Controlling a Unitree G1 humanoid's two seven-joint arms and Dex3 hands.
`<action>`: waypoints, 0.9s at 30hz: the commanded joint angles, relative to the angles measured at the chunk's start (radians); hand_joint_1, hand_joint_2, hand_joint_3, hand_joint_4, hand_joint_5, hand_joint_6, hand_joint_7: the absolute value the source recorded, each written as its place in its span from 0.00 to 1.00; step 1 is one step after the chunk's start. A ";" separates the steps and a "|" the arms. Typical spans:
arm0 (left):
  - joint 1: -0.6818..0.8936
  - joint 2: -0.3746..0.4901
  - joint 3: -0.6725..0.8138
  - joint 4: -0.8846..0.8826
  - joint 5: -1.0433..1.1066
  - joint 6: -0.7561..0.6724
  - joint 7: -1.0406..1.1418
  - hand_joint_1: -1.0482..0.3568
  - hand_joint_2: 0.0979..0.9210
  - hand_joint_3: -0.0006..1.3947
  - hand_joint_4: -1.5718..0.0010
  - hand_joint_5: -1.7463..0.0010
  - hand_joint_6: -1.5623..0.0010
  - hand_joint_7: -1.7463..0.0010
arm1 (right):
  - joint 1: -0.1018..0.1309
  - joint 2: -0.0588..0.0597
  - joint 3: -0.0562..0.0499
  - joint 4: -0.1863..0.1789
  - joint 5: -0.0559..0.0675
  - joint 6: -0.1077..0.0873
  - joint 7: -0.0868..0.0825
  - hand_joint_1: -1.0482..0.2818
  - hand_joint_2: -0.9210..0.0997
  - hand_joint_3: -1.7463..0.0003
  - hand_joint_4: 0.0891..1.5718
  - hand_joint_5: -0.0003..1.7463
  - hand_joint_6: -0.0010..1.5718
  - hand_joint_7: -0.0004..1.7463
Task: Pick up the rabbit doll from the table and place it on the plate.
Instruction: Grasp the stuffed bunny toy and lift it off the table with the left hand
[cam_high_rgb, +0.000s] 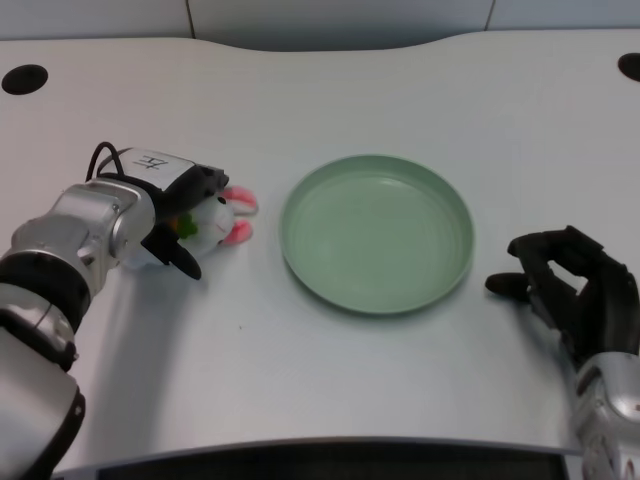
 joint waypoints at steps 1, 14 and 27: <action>0.016 -0.004 -0.002 0.021 -0.023 -0.020 0.002 0.32 0.81 0.00 0.73 0.90 0.70 0.95 | 0.013 0.001 -0.009 -0.014 0.009 -0.004 0.003 0.21 0.00 0.91 0.51 0.52 0.52 0.68; 0.033 0.025 0.022 0.029 -0.087 -0.139 0.063 0.55 0.81 0.00 0.68 0.10 0.69 0.17 | 0.012 0.001 -0.013 -0.012 0.005 -0.008 0.002 0.22 0.00 0.92 0.50 0.53 0.52 0.68; 0.050 0.037 -0.018 0.042 -0.045 -0.185 0.274 0.65 0.91 0.03 0.50 0.00 0.63 0.00 | 0.013 0.002 -0.018 -0.013 0.012 -0.016 0.015 0.22 0.00 0.92 0.50 0.54 0.53 0.68</action>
